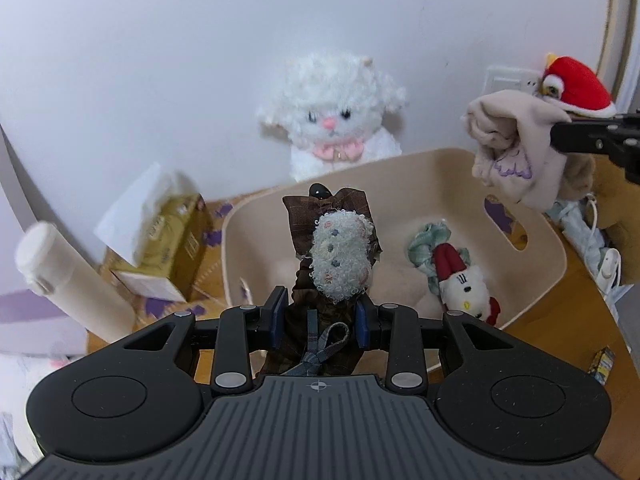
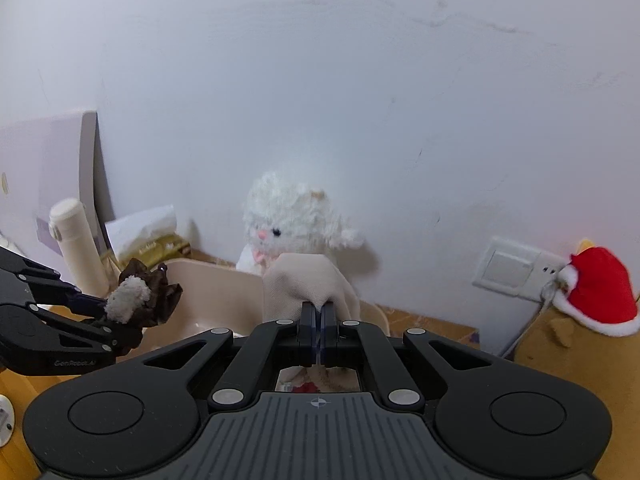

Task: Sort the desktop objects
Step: 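Carry both items over the basket and open both tools to drop them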

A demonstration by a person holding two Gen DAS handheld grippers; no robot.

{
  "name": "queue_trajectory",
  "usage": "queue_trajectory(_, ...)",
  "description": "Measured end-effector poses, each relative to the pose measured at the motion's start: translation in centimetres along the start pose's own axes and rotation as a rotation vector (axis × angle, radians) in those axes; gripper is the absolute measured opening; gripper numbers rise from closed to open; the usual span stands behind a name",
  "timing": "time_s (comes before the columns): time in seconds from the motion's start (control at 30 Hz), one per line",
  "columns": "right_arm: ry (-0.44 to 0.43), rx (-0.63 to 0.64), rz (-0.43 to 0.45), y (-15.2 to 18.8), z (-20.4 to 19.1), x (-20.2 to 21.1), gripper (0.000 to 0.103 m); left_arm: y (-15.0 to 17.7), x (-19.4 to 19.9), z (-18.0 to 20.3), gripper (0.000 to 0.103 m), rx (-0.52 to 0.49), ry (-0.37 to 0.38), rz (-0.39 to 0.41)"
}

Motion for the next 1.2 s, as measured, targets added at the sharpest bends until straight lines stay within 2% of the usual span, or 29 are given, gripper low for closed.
queue_trajectory(0.23, -0.038, -0.014, -0.098, 1.6, -1.0, -4.1, 0.002, 0.0, -2.8, 0.0, 0.034, 0.046, -0.025, -0.053)
queue_trajectory(0.37, -0.061, -0.016, -0.157, 2.5, -2.0, -6.0, 0.003, 0.1, -4.2, 0.2, 0.034, 0.018, -0.043, -0.081)
queue_trajectory(0.43, -0.101, -0.076, -0.192, 3.1, -2.2, -6.9, 0.003, 0.2, -4.9, 0.2, 0.034, 0.011, -0.054, -0.097)
queue_trajectory(0.57, -0.123, -0.121, -0.247, 4.2, -2.2, -8.2, 0.004, 0.8, -5.9, 0.3, 0.035, -0.016, -0.073, -0.120)
queue_trajectory(0.63, -0.133, -0.123, -0.275, 4.6, -2.4, -8.6, 0.007, 0.9, -6.0, 0.3, 0.040, -0.009, -0.086, -0.125)
queue_trajectory(0.67, -0.134, -0.124, -0.277, 4.7, -2.4, -8.6, 0.012, 0.8, -5.9, 0.4, 0.044, -0.004, -0.081, -0.124)
queue_trajectory(0.7, -0.133, -0.123, -0.271, 4.7, -2.4, -8.4, 0.015, 0.8, -5.8, 0.4, 0.055, 0.001, -0.070, -0.122)
queue_trajectory(0.73, -0.133, -0.118, -0.259, 4.6, -2.4, -8.1, 0.029, 0.7, -5.6, 0.5, 0.063, 0.003, -0.066, -0.121)
queue_trajectory(0.83, -0.124, -0.091, -0.231, 4.3, -2.5, -7.1, 0.060, 0.4, -4.9, 0.6, 0.073, 0.007, -0.078, -0.099)
queue_trajectory(0.93, -0.125, -0.086, -0.214, 3.8, -2.5, -5.9, 0.067, 0.3, -4.2, 0.3, 0.079, 0.021, -0.098, -0.094)
queue_trajectory(0.97, -0.122, -0.091, -0.207, 3.7, -2.4, -5.4, 0.074, 0.3, -3.9, 0.3, 0.079, 0.024, -0.100, -0.093)
queue_trajectory(1.1, -0.109, -0.085, -0.159, 3.1, -2.4, -2.9, 0.091, 0.6, -2.2, -0.1, 0.080, 0.043, -0.094, -0.079)
queue_trajectory(1.13, -0.105, -0.083, -0.158, 3.1, -2.4, -2.3, 0.100, 0.7, -1.7, -0.2, 0.080, 0.049, -0.093, -0.074)
queue_trajectory(1.2, -0.113, -0.090, -0.158, 3.3, -2.5, -1.3, 0.103, 1.1, -0.7, -0.3, 0.080, 0.058, -0.088, -0.068)
Point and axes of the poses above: each gripper's, at about its wrist camera, not at the fingertips, and x roughly against the way its jaws point, z to its right, y to its underside, the point moved 7 cm from there along -x, roughly the way its jaws point, and after that the axes turned 10 degrees about x, right-handed, at the moved point
